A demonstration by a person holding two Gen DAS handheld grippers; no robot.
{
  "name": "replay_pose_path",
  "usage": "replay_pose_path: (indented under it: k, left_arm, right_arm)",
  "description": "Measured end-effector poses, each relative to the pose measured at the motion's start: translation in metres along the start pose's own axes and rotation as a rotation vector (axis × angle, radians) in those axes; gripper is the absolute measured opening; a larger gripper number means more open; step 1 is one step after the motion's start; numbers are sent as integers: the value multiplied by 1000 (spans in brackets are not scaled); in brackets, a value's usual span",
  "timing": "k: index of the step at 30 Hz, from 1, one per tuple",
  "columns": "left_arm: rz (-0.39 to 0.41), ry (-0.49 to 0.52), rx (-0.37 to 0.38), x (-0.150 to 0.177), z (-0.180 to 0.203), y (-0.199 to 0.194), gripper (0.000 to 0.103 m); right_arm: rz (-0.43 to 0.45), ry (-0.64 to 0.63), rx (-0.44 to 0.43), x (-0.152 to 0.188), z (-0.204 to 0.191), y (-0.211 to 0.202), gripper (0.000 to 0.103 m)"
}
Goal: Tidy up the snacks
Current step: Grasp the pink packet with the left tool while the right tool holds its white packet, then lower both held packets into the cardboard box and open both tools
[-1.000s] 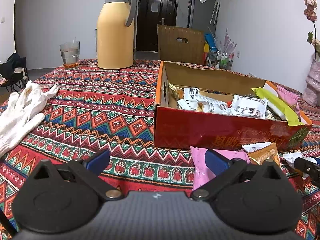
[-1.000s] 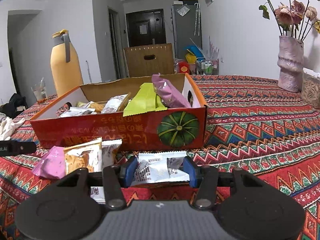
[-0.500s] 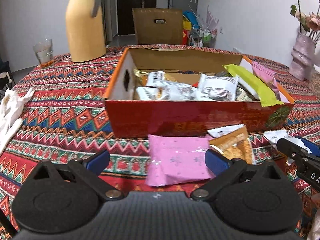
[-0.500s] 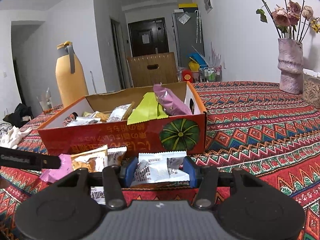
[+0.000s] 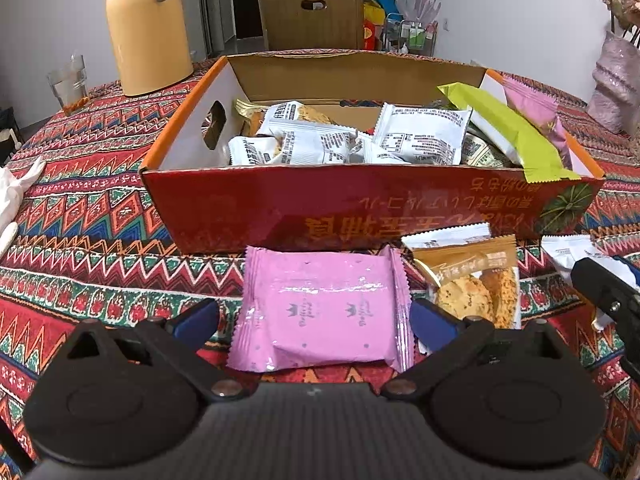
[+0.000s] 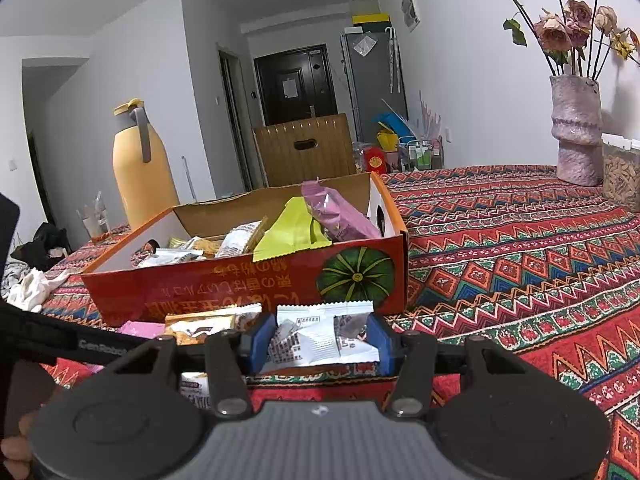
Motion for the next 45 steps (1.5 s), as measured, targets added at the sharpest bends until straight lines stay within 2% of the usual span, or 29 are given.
replay_pose_path:
  k: [4,11,17,20,28,34,45]
  left_arm:
    - [-22,-11,-9,1,-1,8,103]
    - [-11,-22,-7,0,-1,10,101]
    - [18,-26,23,0,-4,0,72]
    - [24,-30,38,1,-7,-6,65]
    - [53,-12,37,7,-12,-23,63]
    - [100,3,50,7,-14,-43,63]
    - [231,18,58,-26,-10,-73,63]
  right_arm:
    - [-2,1,-3,0,0,0,50]
    - [-2,2,-5,1,0,1,50]
    - [-4,2,-6,1,-2,2,50]
    - [-4,2,-6,1,-2,2,50]
    - [11,-4,-5,1,-3,1,50]
    - [65,-24,-12,-3,-6,-10,50]
    - [173,-73,-38,-40,-22,-31,50]
Point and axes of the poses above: each gripper's, at about its wrist camera, not at the fingertips, and y roughly the way its jaws point, z to its right, x to its underside, the point moved 3 cm from there along y, roughly the way its jaws point, and after that the axes turned 4 degrees about x, right-handed, at the moved point
